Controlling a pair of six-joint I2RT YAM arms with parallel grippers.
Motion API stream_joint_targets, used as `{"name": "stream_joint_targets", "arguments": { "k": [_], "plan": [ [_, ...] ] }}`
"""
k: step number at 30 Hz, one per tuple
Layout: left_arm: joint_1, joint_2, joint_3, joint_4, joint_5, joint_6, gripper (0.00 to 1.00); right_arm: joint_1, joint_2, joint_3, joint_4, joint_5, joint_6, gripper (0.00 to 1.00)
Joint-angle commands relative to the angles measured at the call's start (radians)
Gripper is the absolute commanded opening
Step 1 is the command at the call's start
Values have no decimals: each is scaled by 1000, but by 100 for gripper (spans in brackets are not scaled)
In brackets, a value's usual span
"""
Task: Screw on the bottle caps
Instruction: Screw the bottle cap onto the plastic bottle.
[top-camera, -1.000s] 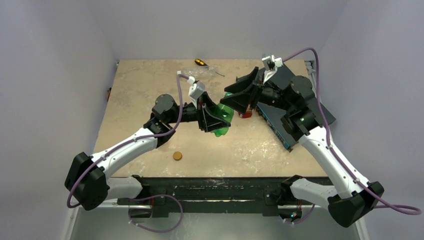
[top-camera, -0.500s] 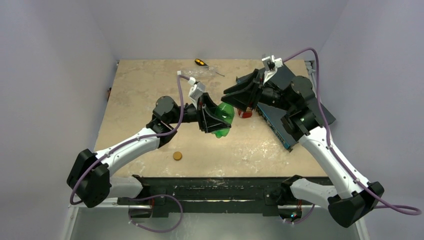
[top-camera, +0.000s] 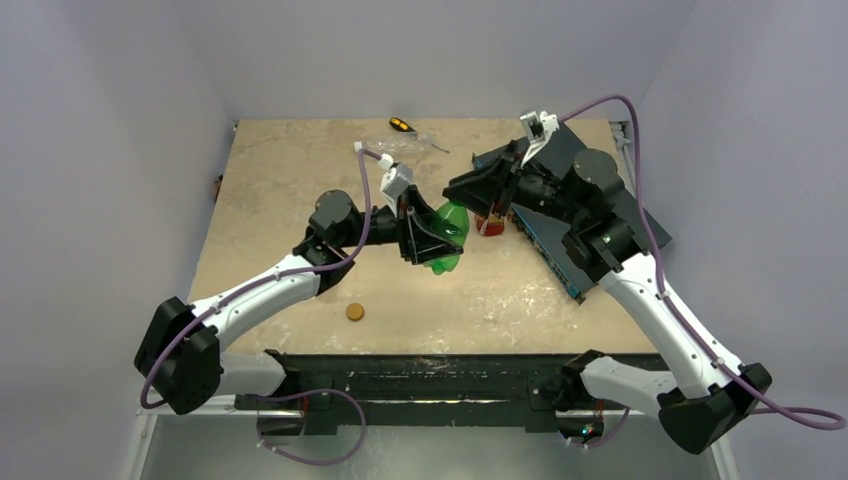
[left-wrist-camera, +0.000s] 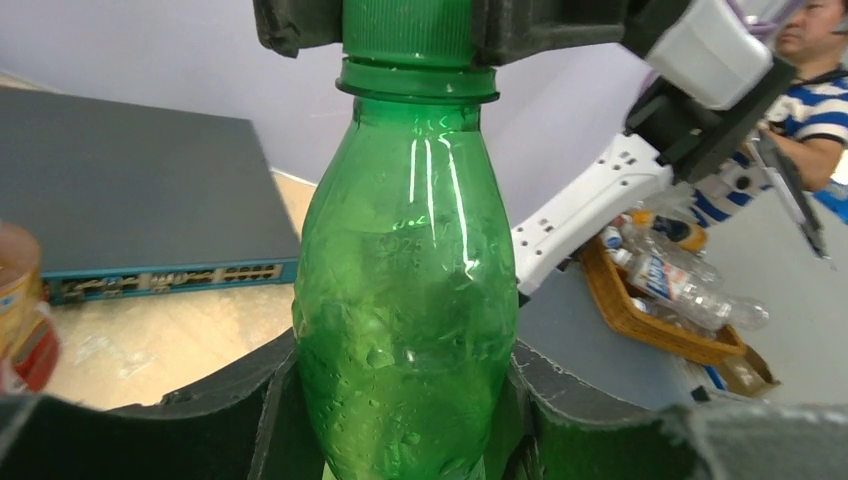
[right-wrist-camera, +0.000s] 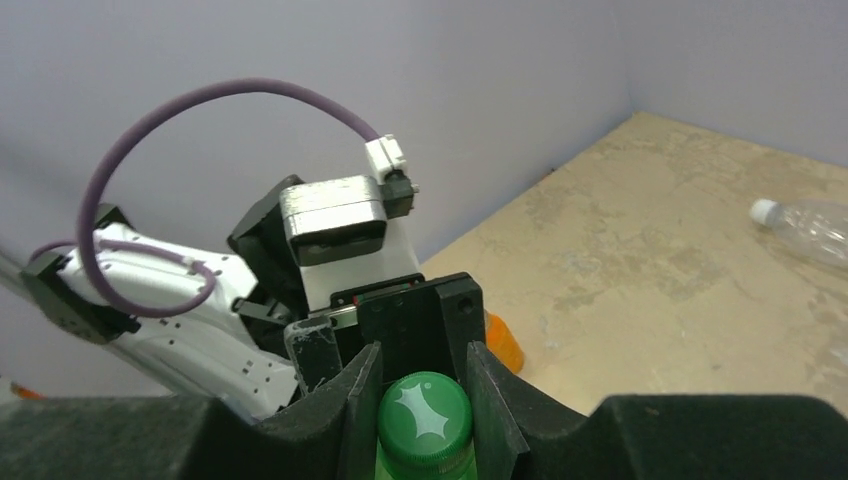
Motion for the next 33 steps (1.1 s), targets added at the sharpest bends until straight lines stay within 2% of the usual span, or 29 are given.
{"name": "stream_joint_targets", "arguments": {
  "k": [1,7,12,16,20,23,26,27,28,30,31,32,33],
  "plan": [
    [9,-34,75,-221,-199,162,0,95,-6,78,-185,248,-9,0],
    [-12,-73,154,-426,-466,326,0,265,76,182,-412,683,83,0],
    [-127,-50,260,-581,-776,492,0,365,202,323,-591,949,176,0],
    [-210,-27,286,-590,-1048,552,0,416,297,414,-647,1017,226,0],
    [-272,-8,299,-575,-1242,618,0,440,364,487,-673,1055,249,0],
    [-308,8,306,-566,-1316,659,0,448,404,535,-676,1056,256,0],
    [-313,14,295,-570,-1319,688,0,447,418,558,-660,1010,248,0],
    [-313,12,286,-571,-1307,687,0,444,416,569,-667,1010,247,6],
    [-312,7,276,-577,-1295,683,0,440,411,579,-667,1013,236,19],
    [-303,-3,250,-591,-1253,675,0,409,387,579,-650,990,199,60],
    [-291,-5,241,-606,-1209,655,0,383,370,574,-639,967,188,76],
    [-274,-8,235,-620,-1163,628,0,346,349,562,-620,925,170,90],
    [-250,-11,228,-630,-1108,607,0,309,324,544,-592,879,154,98]
  ]
}}
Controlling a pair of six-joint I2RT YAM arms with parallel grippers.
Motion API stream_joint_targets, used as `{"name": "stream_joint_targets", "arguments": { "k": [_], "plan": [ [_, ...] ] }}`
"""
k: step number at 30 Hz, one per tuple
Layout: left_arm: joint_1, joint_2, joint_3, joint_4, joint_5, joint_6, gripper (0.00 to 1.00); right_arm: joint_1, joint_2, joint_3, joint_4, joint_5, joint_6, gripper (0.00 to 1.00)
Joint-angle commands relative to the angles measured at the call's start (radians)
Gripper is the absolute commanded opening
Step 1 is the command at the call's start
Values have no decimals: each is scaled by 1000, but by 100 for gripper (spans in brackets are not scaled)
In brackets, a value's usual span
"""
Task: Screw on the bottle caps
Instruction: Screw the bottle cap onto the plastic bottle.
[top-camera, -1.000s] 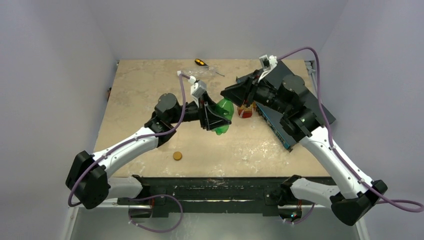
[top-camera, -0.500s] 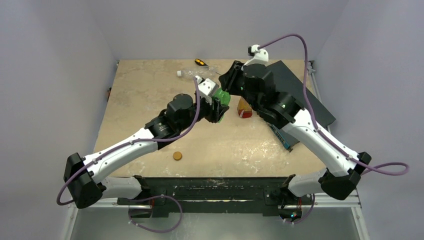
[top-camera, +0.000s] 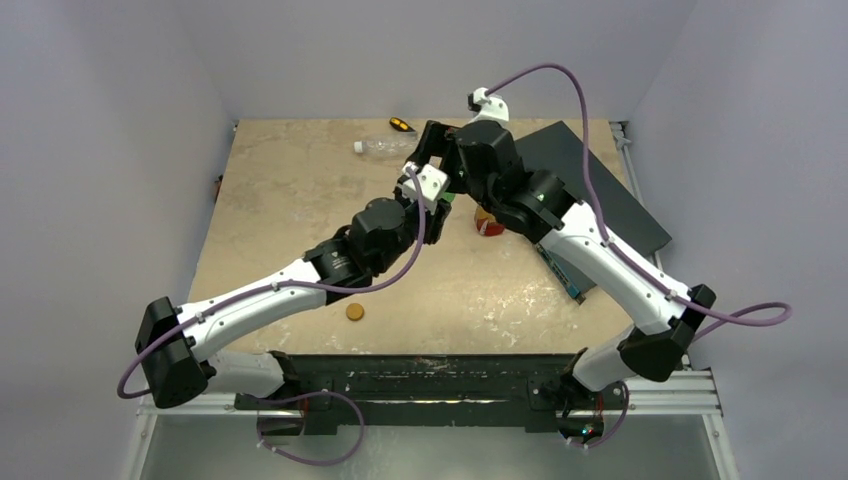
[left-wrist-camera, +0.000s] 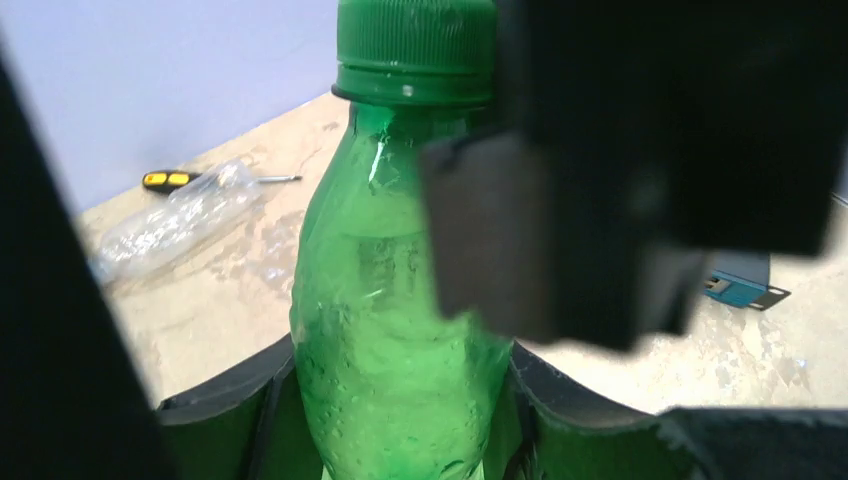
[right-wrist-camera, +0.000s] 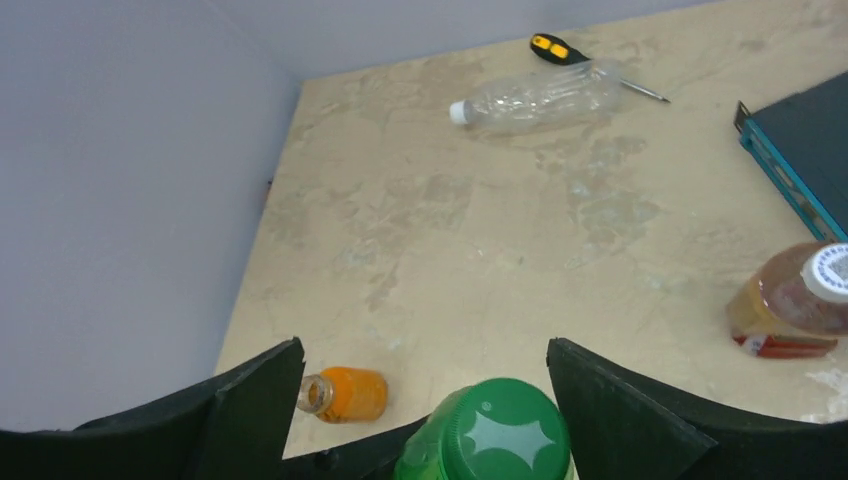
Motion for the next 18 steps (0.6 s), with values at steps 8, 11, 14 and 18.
{"name": "stream_joint_targets", "arguments": {
  "k": [8,11,14,18],
  "plan": [
    [184,-40,-77,20,602,-59,0,-262,-218,-86,127,-639,-214,99],
    [231,-58,-107,52,802,-63,0,-290,-266,-128,112,-759,-303,98],
    [265,-63,-124,85,965,-75,0,-291,-332,-186,103,-810,-355,96],
    [286,-83,-173,164,1096,-101,0,-290,-358,-212,36,-837,-375,92]
  ]
}}
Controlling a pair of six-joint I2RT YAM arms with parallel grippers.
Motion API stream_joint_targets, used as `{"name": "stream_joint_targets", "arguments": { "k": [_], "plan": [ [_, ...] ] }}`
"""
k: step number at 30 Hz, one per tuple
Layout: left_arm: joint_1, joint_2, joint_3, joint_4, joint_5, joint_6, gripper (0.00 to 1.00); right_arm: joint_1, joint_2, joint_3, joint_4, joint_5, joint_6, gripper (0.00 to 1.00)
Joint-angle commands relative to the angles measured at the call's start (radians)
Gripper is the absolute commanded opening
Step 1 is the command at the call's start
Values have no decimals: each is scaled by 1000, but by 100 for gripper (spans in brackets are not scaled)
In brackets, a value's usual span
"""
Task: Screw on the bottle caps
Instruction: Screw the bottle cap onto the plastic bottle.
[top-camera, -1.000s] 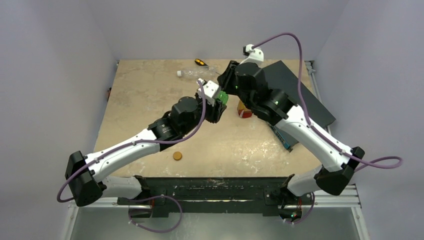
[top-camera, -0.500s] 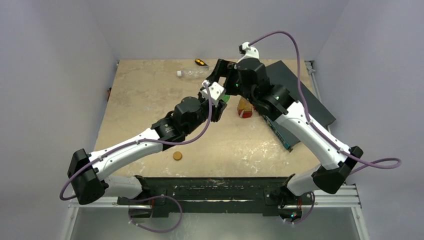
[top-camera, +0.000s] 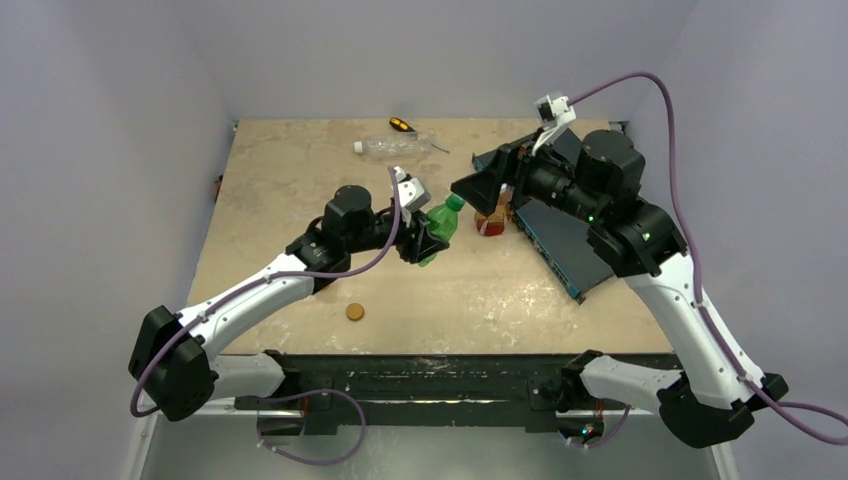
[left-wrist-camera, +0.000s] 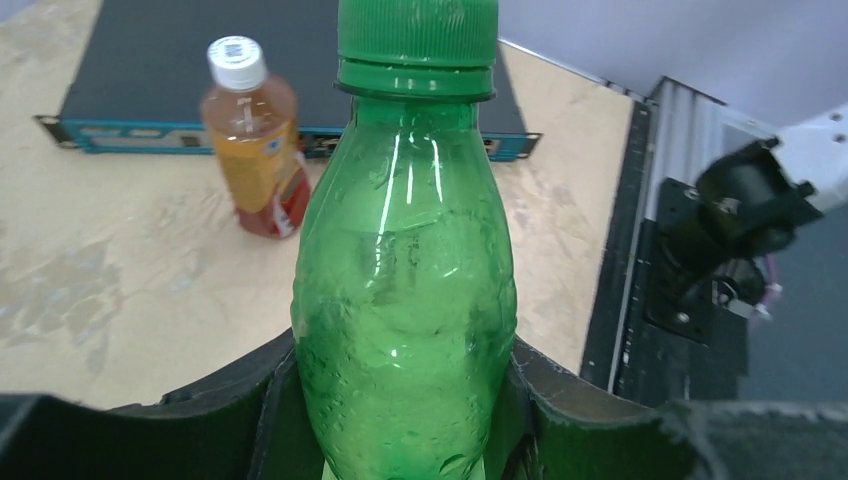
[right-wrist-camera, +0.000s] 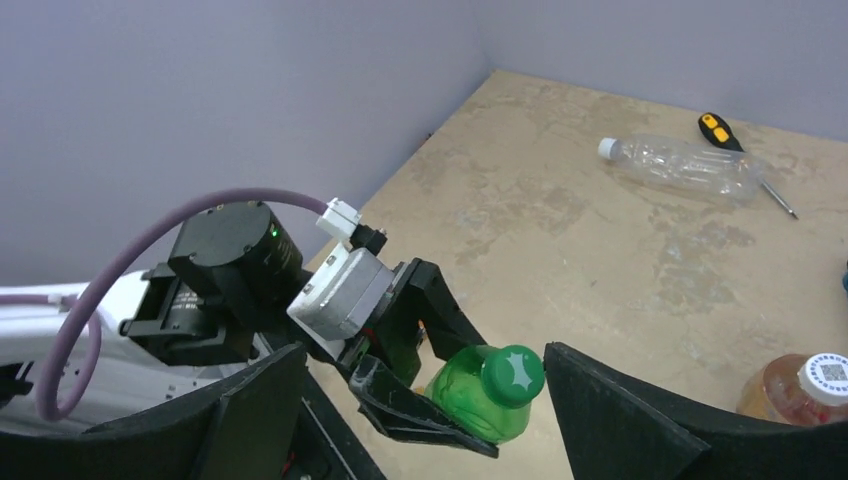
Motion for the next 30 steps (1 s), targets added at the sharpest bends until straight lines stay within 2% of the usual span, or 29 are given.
{"name": "stream_joint_targets", "arguments": {
  "k": [1,5,12,20,23,27,30],
  "plan": [
    [14,-58,-41,131,248,-34,0,-1,7,-19,-75,-106,-81,88],
    [14,-63,-64,147,281,-20,0,1,29,-22,-167,-61,-89,81],
    [14,-48,-95,222,321,-41,0,38,44,-49,-215,-68,-116,75],
    [14,-29,-99,231,297,-31,0,113,79,-51,-254,71,-80,67],
    [14,-27,-102,226,290,-24,0,116,81,-68,-220,74,-36,54],
    [12,-29,-110,230,282,-22,0,134,92,-74,-197,97,1,46],
    [13,-32,-111,225,263,-18,0,146,99,-73,-194,119,12,27]
  ]
}}
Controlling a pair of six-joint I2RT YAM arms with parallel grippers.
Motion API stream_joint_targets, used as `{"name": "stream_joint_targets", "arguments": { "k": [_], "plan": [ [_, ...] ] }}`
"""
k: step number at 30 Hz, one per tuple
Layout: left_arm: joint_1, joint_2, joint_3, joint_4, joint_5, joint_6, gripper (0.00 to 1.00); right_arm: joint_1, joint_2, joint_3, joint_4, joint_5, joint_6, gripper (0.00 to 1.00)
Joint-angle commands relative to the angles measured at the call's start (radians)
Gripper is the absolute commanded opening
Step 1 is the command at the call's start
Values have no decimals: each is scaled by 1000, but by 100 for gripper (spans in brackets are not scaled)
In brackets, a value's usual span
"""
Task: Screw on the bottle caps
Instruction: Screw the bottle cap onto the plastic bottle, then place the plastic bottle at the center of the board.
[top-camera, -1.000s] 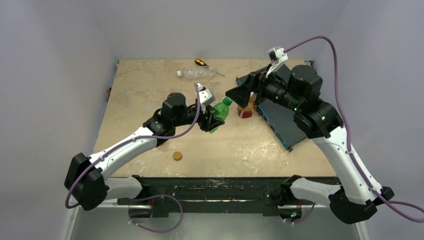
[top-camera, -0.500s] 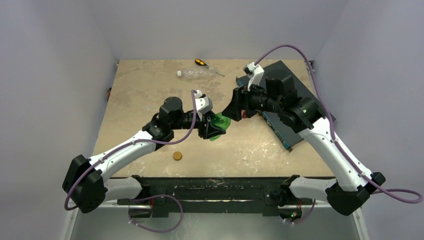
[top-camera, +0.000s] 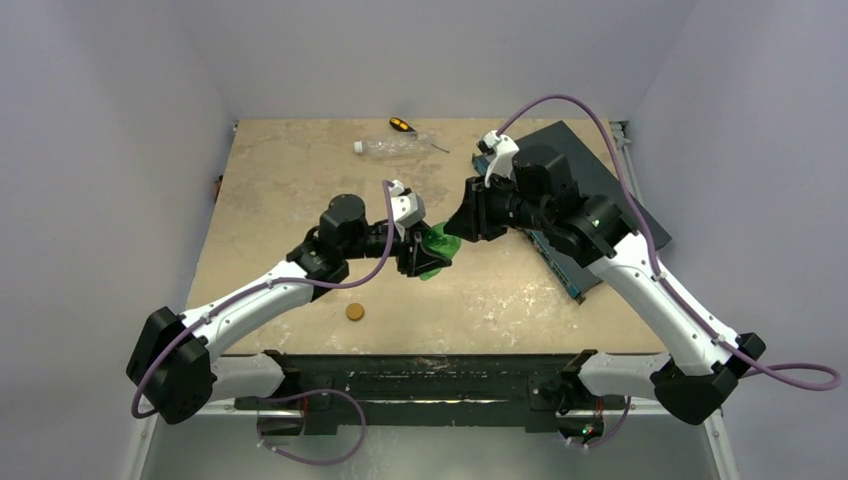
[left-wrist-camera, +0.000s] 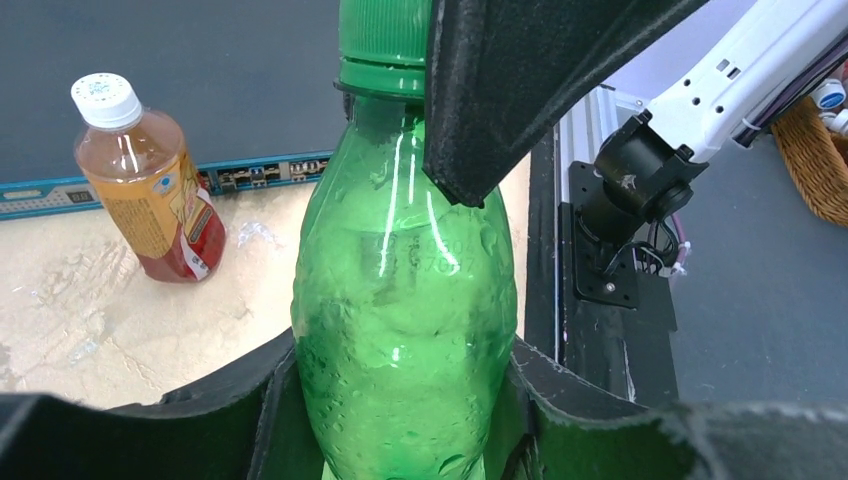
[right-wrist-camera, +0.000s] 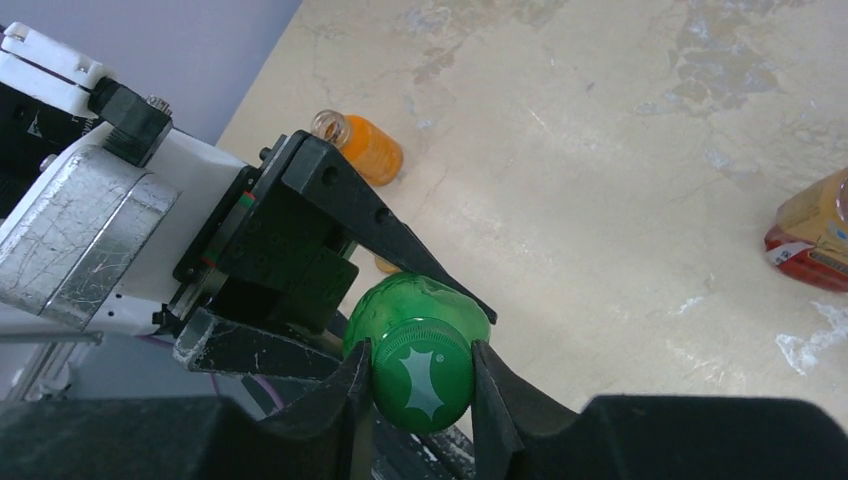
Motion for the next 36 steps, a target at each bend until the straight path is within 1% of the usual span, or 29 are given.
{"name": "stream_joint_targets", "arguments": {
  "k": [1,2,4,5,6,7,8,14,16,17,19,22,24,25,26,29,35,36],
  "plan": [
    [4,-9,-3,43,-24,11,0,16,9,-6,39,70,41,21],
    [3,-10,-4,38,-35,9,2,16,10,-7,34,91,44,15],
    [4,-17,-8,34,-82,-3,2,17,11,-10,20,148,57,9],
    [3,-23,-14,35,-108,-13,8,17,9,-14,13,162,68,6],
    [3,-31,-20,38,-133,-22,40,16,8,-17,15,163,73,4],
    [3,-39,-26,42,-155,-31,53,16,6,-24,14,174,69,3],
    [4,-45,-28,40,-176,-37,56,15,4,-26,8,200,69,2],
    [4,-73,6,-53,-316,-47,66,2,-16,-71,-34,355,83,0],
    [5,-85,18,-79,-372,-60,74,-14,-33,-107,-35,393,86,0],
    [4,-88,27,-96,-389,-60,76,-24,-39,-123,-40,418,91,0],
    [5,-97,48,-136,-454,-75,79,-41,-53,-163,-43,483,103,0],
    [4,-111,73,-185,-566,-92,81,-66,-63,-237,-43,622,128,0],
    [7,-126,79,-197,-631,-110,84,-85,-59,-281,-29,694,139,0],
    [5,-135,79,-201,-657,-121,86,-93,-56,-305,-7,710,139,0],
    [6,-142,78,-204,-674,-129,91,-100,-54,-325,17,720,142,0],
    [8,-158,94,-236,-717,-137,97,-117,-44,-390,99,730,148,1],
    [9,-200,103,-314,-819,-135,99,-141,-8,-459,194,738,151,1],
    [9,-207,100,-316,-829,-136,99,-142,-8,-467,208,744,149,3]
  ]
}}
